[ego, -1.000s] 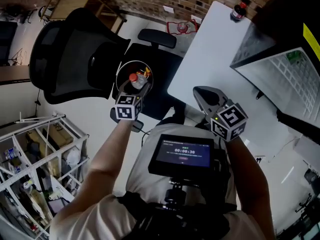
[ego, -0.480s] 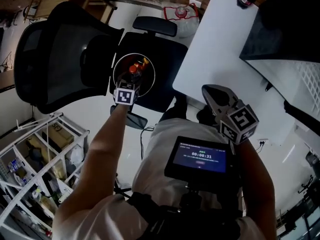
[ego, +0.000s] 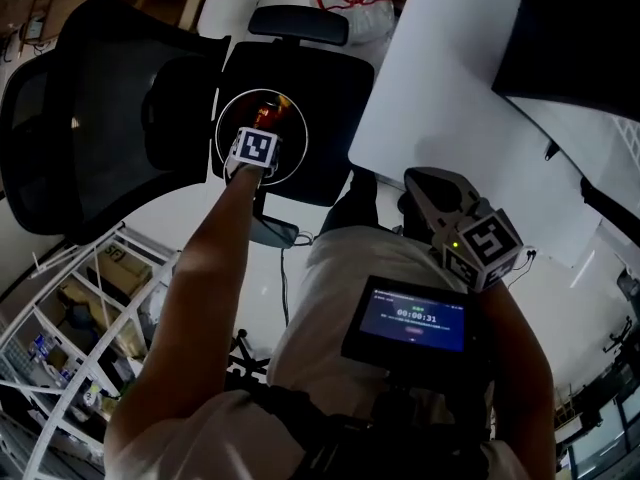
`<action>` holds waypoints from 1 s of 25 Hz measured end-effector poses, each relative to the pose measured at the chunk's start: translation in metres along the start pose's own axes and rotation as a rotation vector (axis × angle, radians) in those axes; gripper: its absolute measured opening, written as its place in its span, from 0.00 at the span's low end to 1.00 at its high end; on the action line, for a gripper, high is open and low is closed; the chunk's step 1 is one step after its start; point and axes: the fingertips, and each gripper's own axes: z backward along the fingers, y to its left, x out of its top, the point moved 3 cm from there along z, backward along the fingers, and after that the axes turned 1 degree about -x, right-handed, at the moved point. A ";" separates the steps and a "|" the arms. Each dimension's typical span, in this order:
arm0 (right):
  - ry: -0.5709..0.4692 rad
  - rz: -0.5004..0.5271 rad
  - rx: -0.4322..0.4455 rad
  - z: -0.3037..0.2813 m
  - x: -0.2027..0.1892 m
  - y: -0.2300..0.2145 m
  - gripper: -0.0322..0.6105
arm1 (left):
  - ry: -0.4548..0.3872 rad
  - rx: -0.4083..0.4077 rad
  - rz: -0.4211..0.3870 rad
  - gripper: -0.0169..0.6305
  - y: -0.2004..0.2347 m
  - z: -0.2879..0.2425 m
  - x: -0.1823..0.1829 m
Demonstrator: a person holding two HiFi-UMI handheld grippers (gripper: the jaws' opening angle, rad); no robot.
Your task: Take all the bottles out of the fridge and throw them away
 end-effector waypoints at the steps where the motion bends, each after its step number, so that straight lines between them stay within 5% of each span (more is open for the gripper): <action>1: 0.000 -0.003 -0.007 0.000 -0.001 0.001 0.05 | 0.064 -0.021 0.020 0.50 0.000 -0.006 -0.007; 12: -0.015 -0.029 -0.081 0.029 0.000 -0.005 0.05 | 0.160 0.075 -0.034 0.55 0.013 -0.009 -0.008; 20: -0.134 -0.001 -0.079 0.034 0.016 -0.006 0.05 | -0.053 0.184 -0.032 0.52 0.008 0.047 0.000; 25: -0.203 0.016 -0.087 0.052 0.023 -0.012 0.05 | -0.333 0.205 -0.072 0.28 -0.035 0.107 0.011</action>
